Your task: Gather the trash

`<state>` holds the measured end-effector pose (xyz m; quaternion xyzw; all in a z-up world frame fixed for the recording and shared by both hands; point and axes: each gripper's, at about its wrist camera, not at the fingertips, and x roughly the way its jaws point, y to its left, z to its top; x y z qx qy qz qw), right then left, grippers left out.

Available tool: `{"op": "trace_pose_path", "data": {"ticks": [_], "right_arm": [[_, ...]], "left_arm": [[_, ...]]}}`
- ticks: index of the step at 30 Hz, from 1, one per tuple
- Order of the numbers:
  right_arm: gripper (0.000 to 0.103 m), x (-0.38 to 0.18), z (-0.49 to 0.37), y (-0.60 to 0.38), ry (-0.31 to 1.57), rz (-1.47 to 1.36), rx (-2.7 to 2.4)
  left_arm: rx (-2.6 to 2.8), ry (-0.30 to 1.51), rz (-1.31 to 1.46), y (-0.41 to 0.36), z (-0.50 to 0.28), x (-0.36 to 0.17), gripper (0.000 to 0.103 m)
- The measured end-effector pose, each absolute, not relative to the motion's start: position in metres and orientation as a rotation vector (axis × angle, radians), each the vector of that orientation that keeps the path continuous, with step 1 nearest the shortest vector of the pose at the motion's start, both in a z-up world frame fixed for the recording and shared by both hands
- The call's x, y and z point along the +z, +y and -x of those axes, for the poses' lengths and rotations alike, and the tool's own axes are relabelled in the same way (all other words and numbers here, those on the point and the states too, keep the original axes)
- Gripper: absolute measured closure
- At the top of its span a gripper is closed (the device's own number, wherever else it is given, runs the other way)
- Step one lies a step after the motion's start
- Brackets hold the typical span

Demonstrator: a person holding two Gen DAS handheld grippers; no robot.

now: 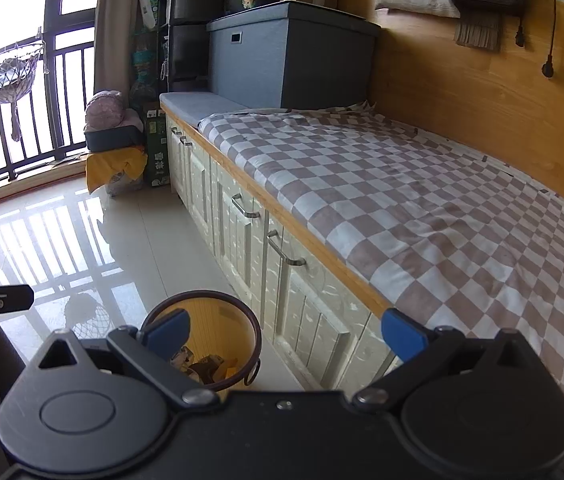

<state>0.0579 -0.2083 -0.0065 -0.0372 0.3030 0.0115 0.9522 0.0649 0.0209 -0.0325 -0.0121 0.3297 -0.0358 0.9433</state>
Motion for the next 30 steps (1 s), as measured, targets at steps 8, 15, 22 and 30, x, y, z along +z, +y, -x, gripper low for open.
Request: {"op": "trace_pose_path", "data": {"ticks": [8,15,22,30], "right_arm": [[0.000,-0.0067,-0.0579,-0.2086,0.616,0.076,0.024],[0.000,-0.0062,-0.0577,-0.2077,0.616,0.073,0.025],[0.000,-0.0065,-0.0575,-0.2077,0.616,0.073,0.025],[0.000,-0.0067,-0.0574,-0.2077,0.617,0.073,0.025]], "left_arm": [[-0.073,0.672,0.024,0.0202,-0.0649,-0.0327,0.000],[-0.073,0.672,0.024,0.0195,-0.0650,-0.0329,0.000],[-0.073,0.673,0.024,0.0188,-0.0651,-0.0331,0.000],[-0.073,0.674,0.023,0.0176,-0.0653,-0.0341,0.000]]}}
